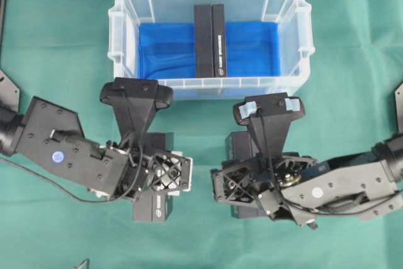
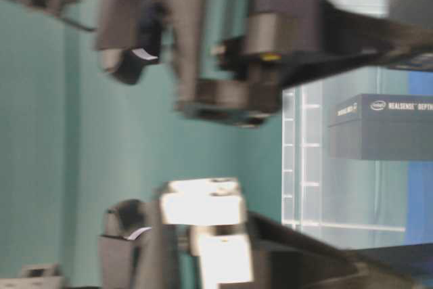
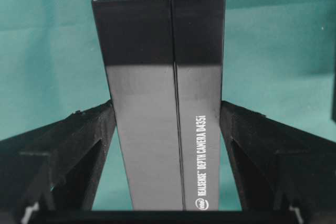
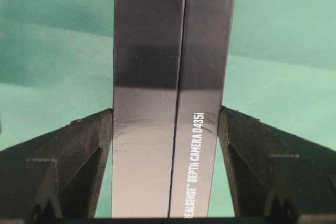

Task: Take the box out of the case with both arms.
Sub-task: 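Lower both held box pairs onto the green cloth in front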

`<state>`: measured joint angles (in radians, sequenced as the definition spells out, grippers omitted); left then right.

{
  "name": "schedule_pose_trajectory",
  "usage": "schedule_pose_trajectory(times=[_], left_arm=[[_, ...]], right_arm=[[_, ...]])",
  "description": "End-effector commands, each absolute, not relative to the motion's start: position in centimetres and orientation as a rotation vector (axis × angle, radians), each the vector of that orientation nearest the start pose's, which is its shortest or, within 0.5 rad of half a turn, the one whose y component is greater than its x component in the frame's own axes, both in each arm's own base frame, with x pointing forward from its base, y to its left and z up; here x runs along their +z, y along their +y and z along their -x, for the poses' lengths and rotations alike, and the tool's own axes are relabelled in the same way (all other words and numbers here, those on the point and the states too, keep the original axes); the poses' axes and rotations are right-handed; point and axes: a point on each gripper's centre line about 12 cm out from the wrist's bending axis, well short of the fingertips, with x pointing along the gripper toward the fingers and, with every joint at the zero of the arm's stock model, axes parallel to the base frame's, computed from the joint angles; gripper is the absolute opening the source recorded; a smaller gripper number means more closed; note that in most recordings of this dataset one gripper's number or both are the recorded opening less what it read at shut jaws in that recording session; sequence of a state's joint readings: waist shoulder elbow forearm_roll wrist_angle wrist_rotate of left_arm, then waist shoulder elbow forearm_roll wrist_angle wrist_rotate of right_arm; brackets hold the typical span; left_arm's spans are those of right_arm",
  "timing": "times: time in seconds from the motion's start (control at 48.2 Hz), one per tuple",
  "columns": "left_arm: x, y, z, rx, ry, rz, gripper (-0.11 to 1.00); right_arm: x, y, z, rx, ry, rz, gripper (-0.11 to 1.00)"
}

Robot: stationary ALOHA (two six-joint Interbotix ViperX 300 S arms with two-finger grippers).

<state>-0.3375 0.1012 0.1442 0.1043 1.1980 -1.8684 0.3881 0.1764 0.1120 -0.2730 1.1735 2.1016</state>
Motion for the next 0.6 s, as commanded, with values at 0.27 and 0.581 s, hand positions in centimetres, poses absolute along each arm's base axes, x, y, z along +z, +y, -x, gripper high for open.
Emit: schedule_pose_trajectory(times=[0.27,0.581], left_arm=[[21.0,-12.4,-38.7,0.965,1.055,1.298,0.63],[21.2,-12.3,-39.2,0.931,1.039,1.321,0.63]], right_arm=[[21.0,12.5,-39.4,-1.121,0.872,-1.262,0.65],[21.0,12.3,-39.5,-1.128,0.877,-1.279,0.65]])
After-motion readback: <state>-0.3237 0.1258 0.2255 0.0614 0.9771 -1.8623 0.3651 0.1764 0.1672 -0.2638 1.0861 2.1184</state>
